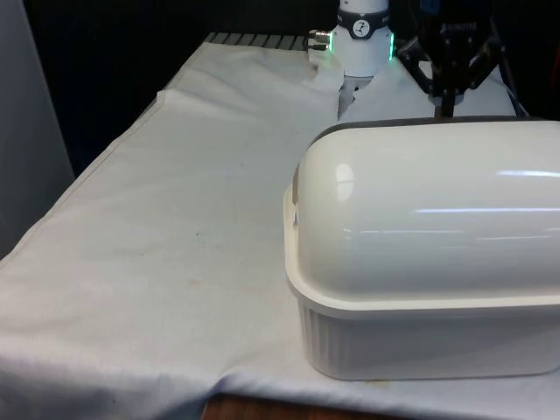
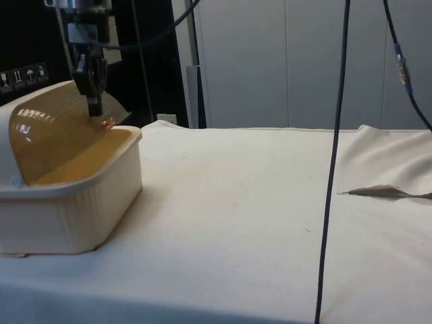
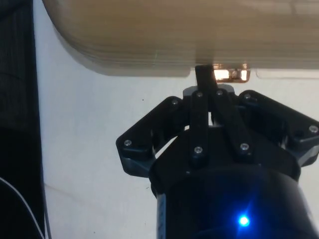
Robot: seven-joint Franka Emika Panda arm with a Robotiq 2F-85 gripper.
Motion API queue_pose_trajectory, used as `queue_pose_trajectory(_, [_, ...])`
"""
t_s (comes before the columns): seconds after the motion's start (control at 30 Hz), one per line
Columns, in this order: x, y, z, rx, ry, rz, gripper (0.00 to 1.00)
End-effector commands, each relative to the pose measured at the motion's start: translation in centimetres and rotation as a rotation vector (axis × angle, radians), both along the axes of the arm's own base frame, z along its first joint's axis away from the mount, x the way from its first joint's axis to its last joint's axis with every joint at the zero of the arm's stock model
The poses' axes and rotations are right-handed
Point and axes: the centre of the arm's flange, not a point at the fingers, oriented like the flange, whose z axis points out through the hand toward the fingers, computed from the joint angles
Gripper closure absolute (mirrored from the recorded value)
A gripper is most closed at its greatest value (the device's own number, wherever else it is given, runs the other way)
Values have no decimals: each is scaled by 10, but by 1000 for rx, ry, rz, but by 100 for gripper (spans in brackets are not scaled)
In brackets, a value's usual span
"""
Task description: Open the lid, then close it.
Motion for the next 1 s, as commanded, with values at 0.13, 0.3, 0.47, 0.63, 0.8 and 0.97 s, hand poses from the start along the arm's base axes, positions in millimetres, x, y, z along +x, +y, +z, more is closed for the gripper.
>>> queue_pose_trajectory(0.13, [-5, 4, -19, -1, 27, 2, 100])
queue_pose_trajectory(0.3, [-8, 7, -30, -3, 47, 3, 100])
queue_pose_trajectory(0.47, [-15, 10, -40, -5, 60, 6, 100])
queue_pose_trajectory(0.63, [-22, 12, -42, -8, 68, 8, 100])
queue_pose_trajectory(0.8, [-27, 12, -45, -6, 91, 12, 100])
queue_pose_trajectory(0.97, [-39, 12, -47, -11, 89, 13, 100])
